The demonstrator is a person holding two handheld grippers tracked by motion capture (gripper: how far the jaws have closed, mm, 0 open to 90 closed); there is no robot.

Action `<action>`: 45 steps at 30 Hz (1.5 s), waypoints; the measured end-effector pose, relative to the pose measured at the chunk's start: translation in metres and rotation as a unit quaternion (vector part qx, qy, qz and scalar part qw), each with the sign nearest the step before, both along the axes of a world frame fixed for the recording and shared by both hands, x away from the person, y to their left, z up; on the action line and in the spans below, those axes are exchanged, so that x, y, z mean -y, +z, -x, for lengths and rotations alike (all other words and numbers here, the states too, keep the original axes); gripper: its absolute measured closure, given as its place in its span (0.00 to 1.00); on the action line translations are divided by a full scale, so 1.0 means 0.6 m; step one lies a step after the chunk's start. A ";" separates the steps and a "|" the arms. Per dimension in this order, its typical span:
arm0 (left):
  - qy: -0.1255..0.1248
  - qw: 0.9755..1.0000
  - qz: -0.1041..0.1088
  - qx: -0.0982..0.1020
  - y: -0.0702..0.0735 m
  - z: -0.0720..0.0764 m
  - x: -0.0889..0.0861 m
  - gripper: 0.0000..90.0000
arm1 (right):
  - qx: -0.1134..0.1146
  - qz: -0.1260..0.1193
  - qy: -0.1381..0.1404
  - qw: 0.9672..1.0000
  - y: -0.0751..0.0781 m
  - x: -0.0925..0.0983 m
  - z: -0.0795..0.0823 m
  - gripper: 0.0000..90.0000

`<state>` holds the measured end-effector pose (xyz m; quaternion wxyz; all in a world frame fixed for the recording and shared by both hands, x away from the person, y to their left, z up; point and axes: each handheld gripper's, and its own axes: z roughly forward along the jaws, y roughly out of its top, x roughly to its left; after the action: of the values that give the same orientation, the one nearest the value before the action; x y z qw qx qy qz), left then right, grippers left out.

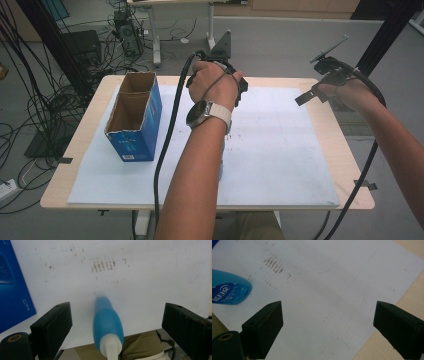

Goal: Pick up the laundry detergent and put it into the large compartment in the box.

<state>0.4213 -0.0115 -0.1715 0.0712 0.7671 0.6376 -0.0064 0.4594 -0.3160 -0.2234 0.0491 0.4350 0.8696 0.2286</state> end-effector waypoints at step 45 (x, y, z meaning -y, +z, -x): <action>0.020 0.999 0.012 0.029 -0.024 0.063 -0.006 0.10 | 0.001 -0.008 0.006 1.000 -0.008 -0.002 0.016 0.10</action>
<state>0.3833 -0.0081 -0.1861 0.0991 0.7533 0.6500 0.0100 0.4497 -0.3146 -0.2279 0.0453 0.4295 0.8705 0.2359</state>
